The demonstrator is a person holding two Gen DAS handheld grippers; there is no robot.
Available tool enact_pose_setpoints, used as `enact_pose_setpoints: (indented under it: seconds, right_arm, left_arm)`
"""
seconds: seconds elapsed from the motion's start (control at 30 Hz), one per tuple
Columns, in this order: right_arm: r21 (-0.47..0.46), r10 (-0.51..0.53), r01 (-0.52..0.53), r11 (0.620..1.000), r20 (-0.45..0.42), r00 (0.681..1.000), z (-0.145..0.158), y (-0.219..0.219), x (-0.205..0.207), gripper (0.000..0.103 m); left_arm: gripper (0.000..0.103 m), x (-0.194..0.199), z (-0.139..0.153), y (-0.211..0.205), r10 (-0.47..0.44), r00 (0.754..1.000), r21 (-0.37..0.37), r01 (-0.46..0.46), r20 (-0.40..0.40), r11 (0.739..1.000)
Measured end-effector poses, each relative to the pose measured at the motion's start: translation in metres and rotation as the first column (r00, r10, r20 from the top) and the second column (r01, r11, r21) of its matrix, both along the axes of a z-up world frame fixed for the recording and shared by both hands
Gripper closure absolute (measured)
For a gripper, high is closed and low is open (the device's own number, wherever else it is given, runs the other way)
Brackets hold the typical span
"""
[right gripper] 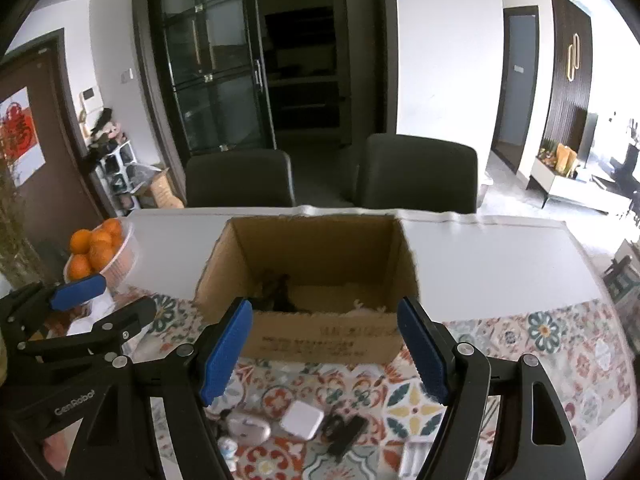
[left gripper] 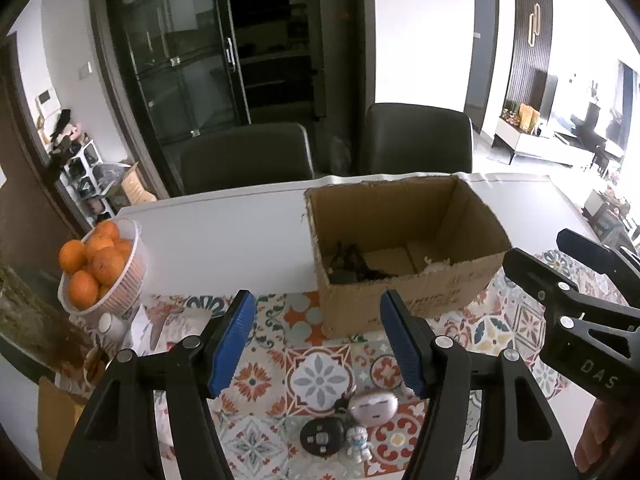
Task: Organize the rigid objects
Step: 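Withdraw both tools from the box back over the table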
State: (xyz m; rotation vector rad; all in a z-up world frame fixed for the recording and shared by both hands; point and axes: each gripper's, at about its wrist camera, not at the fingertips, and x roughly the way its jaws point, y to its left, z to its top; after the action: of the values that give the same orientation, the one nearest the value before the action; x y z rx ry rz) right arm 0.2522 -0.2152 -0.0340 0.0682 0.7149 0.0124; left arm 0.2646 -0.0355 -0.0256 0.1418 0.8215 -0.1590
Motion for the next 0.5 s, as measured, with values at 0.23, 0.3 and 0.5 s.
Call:
enact_pose_setpoints:
  seconds: [0.23,0.3,0.5]
  right_arm:
    - [0.007,0.028,-0.029,1.0,0.021,0.999,-0.011,0.013,-0.019,0.027]
    - [0.013,0.034,-0.035,0.999,0.028,0.999,-0.014,0.016,-0.024,0.027]
    - [0.005,0.04,-0.041,0.999,0.056,0.998,-0.022,0.027,-0.037,0.027]
  left_arm:
    - [0.039,-0.025,-0.012,0.016,0.026,1.0,-0.005,-0.026,0.001,1.0]
    - [0.039,-0.03,-0.015,0.019,0.035,0.999,-0.004,-0.035,0.005,0.999]
    - [0.039,-0.045,-0.028,0.031,0.049,0.999,-0.011,-0.049,0.0,0.999]
